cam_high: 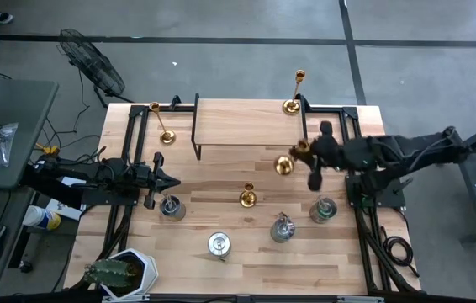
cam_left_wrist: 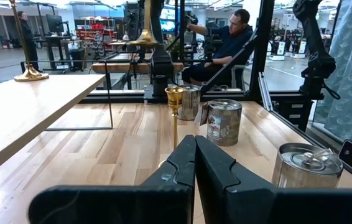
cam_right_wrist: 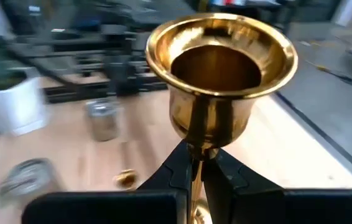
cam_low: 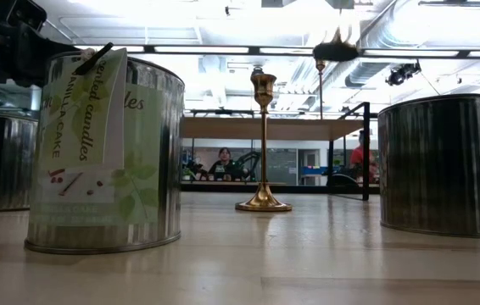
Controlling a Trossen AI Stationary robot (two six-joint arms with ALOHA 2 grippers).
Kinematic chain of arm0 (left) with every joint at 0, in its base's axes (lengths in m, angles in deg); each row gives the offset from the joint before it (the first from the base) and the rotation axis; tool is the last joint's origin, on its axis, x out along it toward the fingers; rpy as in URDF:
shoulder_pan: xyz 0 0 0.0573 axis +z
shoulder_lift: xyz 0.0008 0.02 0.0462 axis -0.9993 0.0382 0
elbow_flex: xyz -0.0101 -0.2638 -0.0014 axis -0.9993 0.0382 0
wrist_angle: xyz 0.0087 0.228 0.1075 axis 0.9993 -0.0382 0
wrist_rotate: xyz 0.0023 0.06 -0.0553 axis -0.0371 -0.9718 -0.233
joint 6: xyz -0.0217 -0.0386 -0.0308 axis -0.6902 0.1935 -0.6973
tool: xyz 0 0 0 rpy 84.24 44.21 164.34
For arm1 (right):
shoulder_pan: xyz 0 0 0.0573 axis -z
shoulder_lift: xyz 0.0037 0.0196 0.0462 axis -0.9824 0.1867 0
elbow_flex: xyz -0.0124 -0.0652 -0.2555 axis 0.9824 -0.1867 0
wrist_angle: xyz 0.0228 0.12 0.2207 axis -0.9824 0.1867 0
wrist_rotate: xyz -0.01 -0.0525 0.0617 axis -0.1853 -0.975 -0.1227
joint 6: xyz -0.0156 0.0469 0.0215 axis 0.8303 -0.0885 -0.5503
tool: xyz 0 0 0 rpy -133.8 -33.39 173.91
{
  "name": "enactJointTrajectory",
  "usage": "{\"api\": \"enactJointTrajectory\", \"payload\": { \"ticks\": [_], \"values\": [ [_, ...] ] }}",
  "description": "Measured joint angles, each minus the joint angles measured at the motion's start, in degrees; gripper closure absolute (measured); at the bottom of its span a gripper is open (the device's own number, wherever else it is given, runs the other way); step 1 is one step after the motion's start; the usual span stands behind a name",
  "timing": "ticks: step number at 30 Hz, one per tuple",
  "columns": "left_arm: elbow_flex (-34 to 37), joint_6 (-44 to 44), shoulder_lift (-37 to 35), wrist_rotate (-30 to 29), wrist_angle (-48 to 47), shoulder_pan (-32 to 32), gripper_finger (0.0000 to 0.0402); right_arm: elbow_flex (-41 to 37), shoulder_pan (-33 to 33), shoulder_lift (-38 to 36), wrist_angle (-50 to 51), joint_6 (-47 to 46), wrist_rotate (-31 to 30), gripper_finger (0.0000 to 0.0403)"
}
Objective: Pick & Place candle stick holders
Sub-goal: Put the gold candle holder on the shelf aligned with the other candle holder
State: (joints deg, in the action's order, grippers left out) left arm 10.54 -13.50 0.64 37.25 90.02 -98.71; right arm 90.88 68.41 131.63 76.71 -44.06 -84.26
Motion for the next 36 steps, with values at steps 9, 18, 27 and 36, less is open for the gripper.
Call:
{"api": "enactJointTrajectory", "payload": {
  "ticks": [9, 18, 27, 36],
  "values": [
    [0.0, 0.0, 0.0, 0.0, 0.0, 0.0, 0.0402, 6.2, 13.4, 7.6, -0.1, -0.7, 0.1, 0.0387],
    [0.0, 0.0, 0.0, 0.0, 0.0, 0.0, 0.0402, 6.6, 24.4, 10.6, 3.2, -9.1, -0.5, 0.0387],
    [0.0, 0.0, 0.0, -0.1, 0.0, 0.0, 0.0402, 6.6, 29.8, 12.7, 5.5, -5.8, 1.3, 0.0387],
    [0.0, 0.0, 0.0, -0.3, 0.0, 0.0, 0.0402, 6.6, 33.7, 14.3, 6.3, -4.5, 5.1, 0.0387]
  ]
}}
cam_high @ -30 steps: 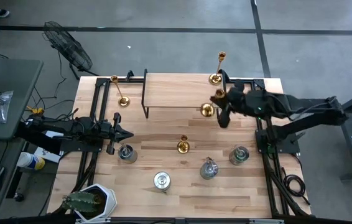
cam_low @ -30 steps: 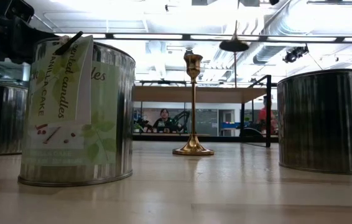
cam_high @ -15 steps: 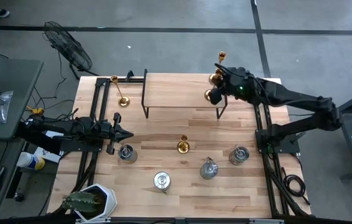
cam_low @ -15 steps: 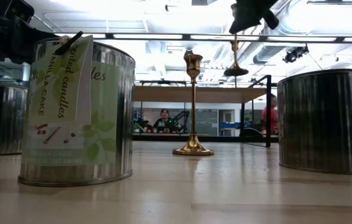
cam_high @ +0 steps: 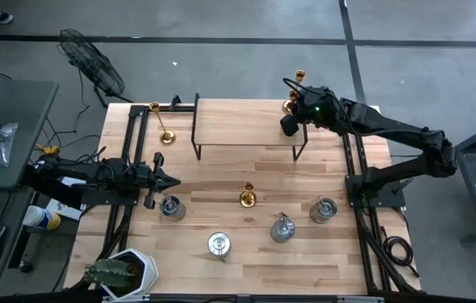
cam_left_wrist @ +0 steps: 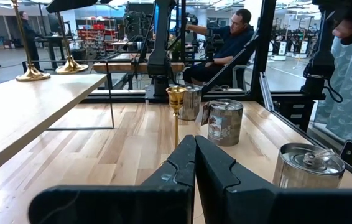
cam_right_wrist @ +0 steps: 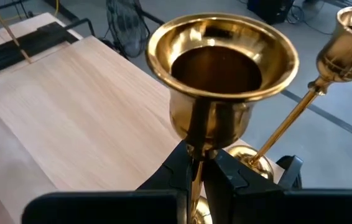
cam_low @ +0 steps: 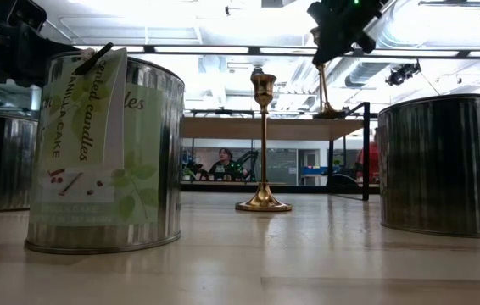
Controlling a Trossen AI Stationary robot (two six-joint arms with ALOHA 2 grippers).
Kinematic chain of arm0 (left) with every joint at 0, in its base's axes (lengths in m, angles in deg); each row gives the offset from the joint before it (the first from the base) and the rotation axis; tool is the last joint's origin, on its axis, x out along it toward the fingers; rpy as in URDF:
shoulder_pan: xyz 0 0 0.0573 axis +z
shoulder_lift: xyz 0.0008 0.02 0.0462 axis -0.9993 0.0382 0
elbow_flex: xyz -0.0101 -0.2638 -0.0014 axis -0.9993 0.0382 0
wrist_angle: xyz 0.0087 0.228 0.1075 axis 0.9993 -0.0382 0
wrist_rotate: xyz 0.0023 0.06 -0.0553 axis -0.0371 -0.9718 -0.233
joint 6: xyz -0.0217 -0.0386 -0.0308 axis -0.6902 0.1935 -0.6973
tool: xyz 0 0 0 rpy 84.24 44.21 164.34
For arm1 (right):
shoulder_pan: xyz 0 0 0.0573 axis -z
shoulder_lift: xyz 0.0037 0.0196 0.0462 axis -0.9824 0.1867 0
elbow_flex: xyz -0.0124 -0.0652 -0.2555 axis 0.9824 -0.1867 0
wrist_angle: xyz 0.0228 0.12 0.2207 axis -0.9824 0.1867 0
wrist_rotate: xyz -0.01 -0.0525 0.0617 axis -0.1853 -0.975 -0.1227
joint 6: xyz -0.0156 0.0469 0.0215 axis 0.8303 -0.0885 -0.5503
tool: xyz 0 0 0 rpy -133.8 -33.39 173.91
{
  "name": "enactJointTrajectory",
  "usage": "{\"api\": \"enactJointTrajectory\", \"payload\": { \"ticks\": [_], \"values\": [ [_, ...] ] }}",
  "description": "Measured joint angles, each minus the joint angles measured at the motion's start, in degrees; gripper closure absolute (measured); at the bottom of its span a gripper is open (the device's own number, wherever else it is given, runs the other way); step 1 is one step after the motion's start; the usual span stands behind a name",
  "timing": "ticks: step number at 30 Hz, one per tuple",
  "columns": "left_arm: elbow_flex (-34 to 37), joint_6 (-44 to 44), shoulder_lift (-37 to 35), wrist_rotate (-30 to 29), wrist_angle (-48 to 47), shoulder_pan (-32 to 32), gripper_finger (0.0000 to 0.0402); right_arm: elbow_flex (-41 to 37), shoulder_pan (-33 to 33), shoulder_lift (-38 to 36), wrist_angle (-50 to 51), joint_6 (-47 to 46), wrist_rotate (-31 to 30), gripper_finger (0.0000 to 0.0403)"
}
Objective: Pick & Place candle stick holders
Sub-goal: Put the gold candle holder on the shelf aligned with the other candle holder
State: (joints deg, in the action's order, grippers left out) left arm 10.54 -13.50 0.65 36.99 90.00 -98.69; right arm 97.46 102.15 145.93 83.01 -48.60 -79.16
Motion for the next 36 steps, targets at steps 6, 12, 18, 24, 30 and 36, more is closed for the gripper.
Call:
{"api": "enactJointTrajectory", "payload": {
  "ticks": [6, 12, 18, 24, 30, 36],
  "values": [
    [0.0, 0.0, 0.0, 0.0, 0.0, 0.0, 0.0402, 0.0, 0.9, 0.0, 0.0, 3.0, 2.1, 0.0387],
    [0.0, 0.0, 0.0, 0.0, 0.0, 0.0, 0.0402, 0.0, 2.1, 0.0, -0.4, 6.0, 6.3, 0.0387],
    [0.0, 0.0, 0.0, 0.0, 0.0, 0.0, 0.0402, -0.3, 2.6, -0.1, -1.2, 7.1, 6.5, 0.0387],
    [0.0, 0.0, 0.0, 0.1, 0.0, 0.0, 0.0402, -5.3, 2.7, -2.2, -7.8, 7.1, 6.7, 0.0387],
    [0.0, 0.0, 0.0, 0.2, 0.0, 0.0, 0.0402, -6.6, 3.5, -3.4, -8.0, 7.1, 6.6, 0.0387],
    [0.0, 0.0, 0.0, 0.2, 0.0, 0.0, 0.0402, -6.6, 4.7, -4.4, -6.8, 5.2, 6.8, 0.0387]
  ]
}}
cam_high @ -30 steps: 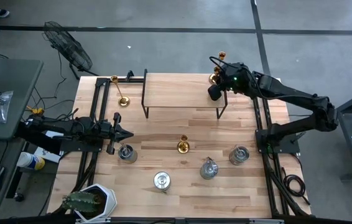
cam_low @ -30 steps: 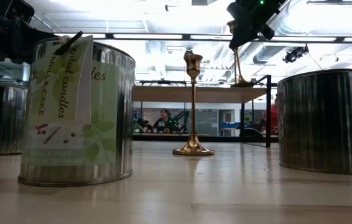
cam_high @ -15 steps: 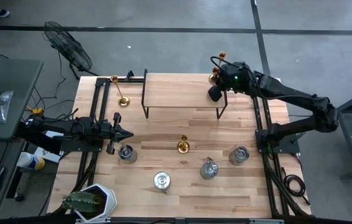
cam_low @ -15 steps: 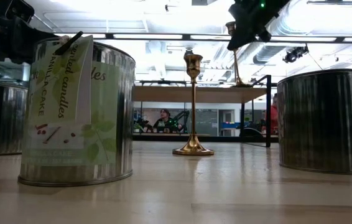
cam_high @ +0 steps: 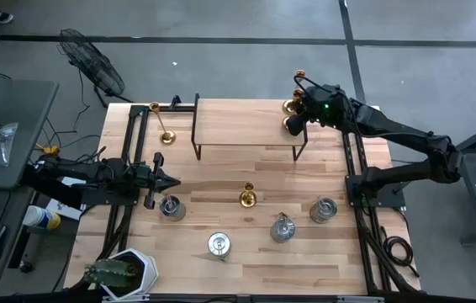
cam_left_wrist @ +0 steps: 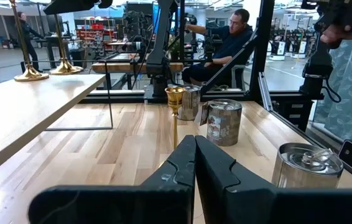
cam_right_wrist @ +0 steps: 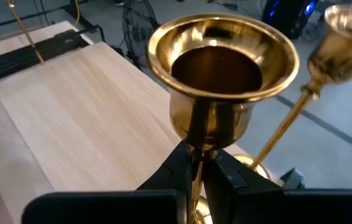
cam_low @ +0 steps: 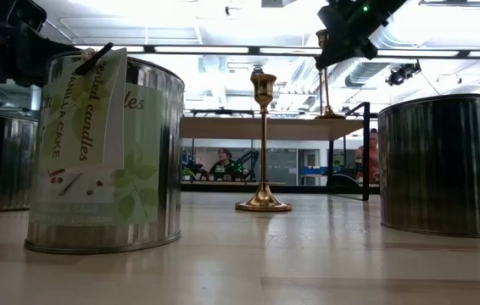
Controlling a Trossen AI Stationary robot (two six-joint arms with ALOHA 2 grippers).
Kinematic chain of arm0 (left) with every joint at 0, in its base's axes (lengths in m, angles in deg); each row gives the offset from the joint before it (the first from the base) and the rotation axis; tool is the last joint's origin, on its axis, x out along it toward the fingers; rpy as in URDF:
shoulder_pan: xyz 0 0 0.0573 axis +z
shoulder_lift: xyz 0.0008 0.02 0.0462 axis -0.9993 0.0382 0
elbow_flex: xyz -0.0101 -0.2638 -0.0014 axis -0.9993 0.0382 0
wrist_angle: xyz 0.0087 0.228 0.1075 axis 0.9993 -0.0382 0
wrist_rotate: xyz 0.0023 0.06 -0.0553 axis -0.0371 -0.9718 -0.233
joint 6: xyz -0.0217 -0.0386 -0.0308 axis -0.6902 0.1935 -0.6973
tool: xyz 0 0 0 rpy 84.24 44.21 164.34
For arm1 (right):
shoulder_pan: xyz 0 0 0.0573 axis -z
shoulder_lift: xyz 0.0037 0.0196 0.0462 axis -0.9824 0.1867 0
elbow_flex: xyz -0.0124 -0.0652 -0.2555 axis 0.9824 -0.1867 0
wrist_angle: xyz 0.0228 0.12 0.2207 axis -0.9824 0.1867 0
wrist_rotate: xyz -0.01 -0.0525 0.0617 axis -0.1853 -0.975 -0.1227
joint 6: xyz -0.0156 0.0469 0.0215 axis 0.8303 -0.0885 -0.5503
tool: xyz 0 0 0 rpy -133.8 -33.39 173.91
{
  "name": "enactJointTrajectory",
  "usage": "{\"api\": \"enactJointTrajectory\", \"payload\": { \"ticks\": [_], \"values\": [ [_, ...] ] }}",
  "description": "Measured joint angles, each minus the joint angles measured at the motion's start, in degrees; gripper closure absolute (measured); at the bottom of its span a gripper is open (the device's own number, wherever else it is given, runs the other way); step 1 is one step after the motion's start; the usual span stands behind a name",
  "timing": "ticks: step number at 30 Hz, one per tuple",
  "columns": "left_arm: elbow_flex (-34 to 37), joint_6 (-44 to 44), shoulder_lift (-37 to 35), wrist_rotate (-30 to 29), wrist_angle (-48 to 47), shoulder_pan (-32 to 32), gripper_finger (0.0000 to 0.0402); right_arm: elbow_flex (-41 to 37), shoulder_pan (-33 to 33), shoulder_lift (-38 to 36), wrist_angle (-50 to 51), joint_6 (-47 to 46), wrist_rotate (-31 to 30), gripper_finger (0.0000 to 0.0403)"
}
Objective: Pick & Place candle stick holders
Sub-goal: Put the gold candle holder on the shelf aligned with the other candle holder
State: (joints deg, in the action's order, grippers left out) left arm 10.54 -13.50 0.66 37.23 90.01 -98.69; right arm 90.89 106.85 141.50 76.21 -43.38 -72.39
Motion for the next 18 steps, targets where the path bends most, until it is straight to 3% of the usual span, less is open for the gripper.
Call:
{"api": "enactJointTrajectory", "payload": {
  "ticks": [18],
  "values": [
    [0.0, 0.0, 0.0, 0.0, 0.0, 0.0, 0.0402, 0.0, 1.5, -0.2, 1.2, -0.7, 4.7, 0.0387]
  ]
}}
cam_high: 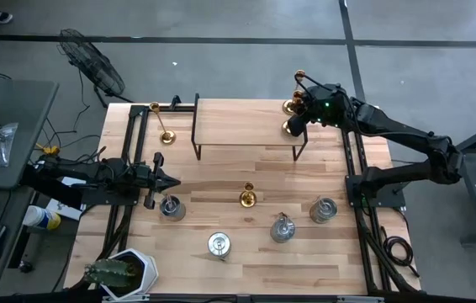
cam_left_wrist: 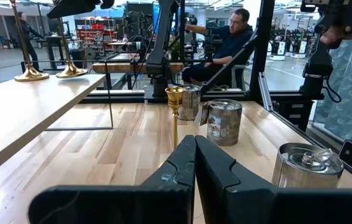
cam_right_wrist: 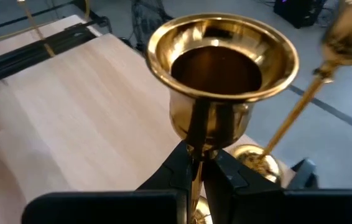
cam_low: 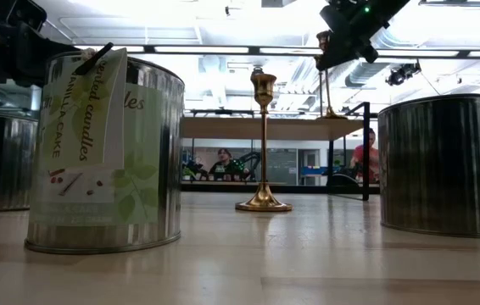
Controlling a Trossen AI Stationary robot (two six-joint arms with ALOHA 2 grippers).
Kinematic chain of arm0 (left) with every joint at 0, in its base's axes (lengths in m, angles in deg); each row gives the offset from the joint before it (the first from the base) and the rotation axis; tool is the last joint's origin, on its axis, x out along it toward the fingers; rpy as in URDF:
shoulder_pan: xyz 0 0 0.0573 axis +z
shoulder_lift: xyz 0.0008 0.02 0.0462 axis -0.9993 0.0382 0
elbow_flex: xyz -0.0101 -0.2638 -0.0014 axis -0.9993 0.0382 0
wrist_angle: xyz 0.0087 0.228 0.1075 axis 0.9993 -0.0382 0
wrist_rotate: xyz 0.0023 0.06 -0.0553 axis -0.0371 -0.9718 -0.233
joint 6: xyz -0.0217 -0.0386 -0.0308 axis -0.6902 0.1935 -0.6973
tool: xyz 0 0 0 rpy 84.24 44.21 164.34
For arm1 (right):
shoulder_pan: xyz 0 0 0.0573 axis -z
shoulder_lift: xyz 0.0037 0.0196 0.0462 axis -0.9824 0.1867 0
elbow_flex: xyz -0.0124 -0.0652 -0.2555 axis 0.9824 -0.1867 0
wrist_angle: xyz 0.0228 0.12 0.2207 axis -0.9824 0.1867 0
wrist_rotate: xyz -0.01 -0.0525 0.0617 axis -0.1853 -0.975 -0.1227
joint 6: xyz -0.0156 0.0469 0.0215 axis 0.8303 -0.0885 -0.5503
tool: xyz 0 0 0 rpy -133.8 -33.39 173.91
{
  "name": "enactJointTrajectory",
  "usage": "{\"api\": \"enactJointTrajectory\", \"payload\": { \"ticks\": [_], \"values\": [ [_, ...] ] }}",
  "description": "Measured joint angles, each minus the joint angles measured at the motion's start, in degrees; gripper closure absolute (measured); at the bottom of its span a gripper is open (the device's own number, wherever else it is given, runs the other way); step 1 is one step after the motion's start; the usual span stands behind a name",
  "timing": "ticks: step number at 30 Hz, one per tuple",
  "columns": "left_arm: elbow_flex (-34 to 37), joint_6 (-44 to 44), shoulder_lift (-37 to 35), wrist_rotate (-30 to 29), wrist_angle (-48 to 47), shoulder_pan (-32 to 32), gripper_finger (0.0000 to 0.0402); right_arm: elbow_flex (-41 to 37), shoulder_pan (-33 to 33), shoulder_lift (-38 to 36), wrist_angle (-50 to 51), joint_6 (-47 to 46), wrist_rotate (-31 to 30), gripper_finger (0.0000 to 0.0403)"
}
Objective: Pick & Place candle stick holders
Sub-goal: Put the gold candle holder on the shelf aligned with the other candle holder
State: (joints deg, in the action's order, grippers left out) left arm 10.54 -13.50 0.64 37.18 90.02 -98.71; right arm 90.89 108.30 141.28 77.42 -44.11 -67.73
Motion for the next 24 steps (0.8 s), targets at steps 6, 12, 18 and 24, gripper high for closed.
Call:
{"api": "enactJointTrajectory", "payload": {
  "ticks": [6, 12, 18, 24],
  "values": [
    [0.0, 0.0, 0.0, 0.0, 0.0, 0.0, 0.0402, -0.7, 0.8, 0.0, -0.1, 1.1, 1.5, 0.0387],
    [0.0, 0.0, 0.0, -0.1, 0.0, 0.0, 0.0401, -1.6, 1.1, -0.2, -1.4, 1.5, 3.1, 0.0387],
    [0.0, 0.0, 0.0, -0.2, 0.0, 0.0, 0.0402, -1.6, 1.5, -0.3, -1.0, 1.5, 2.7, 0.0387],
    [0.0, 0.0, 0.0, -0.2, 0.0, 0.0, 0.0402, -1.7, 1.8, -0.7, -0.7, 1.5, 2.5, 0.0387]
  ]
}}
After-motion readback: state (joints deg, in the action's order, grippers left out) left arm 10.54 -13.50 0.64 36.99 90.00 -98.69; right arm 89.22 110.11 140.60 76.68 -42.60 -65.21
